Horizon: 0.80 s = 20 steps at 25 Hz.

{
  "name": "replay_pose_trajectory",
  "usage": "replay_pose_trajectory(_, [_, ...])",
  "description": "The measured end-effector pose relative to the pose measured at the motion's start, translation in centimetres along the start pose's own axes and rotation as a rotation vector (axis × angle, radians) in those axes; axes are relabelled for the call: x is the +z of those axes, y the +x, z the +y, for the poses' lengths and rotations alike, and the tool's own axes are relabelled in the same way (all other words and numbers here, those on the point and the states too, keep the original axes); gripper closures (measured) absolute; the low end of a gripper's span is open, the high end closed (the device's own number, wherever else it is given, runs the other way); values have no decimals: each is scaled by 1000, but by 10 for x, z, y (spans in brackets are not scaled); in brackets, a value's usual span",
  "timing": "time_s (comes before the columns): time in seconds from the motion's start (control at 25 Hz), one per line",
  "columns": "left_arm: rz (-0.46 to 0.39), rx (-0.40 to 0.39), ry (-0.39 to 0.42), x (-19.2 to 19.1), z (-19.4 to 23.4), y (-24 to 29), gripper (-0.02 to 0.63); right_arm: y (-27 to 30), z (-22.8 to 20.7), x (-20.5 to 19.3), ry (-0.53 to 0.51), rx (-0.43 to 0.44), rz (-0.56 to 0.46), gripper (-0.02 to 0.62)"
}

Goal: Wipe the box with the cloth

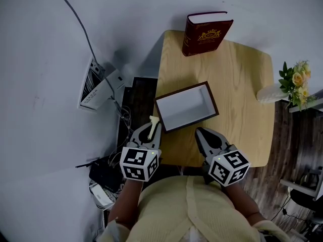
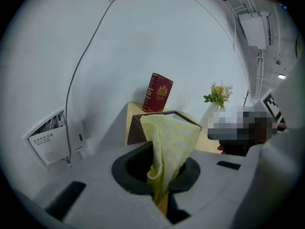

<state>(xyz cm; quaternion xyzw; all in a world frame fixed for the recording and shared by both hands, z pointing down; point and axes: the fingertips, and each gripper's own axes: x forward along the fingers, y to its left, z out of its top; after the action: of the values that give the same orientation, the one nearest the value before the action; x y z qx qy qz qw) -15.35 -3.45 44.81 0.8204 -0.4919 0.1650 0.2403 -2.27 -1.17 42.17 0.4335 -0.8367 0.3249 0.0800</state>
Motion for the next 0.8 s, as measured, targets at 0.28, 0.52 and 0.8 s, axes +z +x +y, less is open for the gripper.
replay_pose_trajectory(0.28, [-10, 26, -21, -4, -8, -10, 582, -5, -2, -3, -9, 26, 14, 566])
replay_pose_trajectory(0.52, [-16, 43, -35, -10, -16, -17, 582, -9, -3, -6, -12, 43, 22, 566])
replay_pose_trajectory(0.8, [-12, 44, -58, -19, -26, -26, 581, -14, -1, -12, -20, 62, 30, 565])
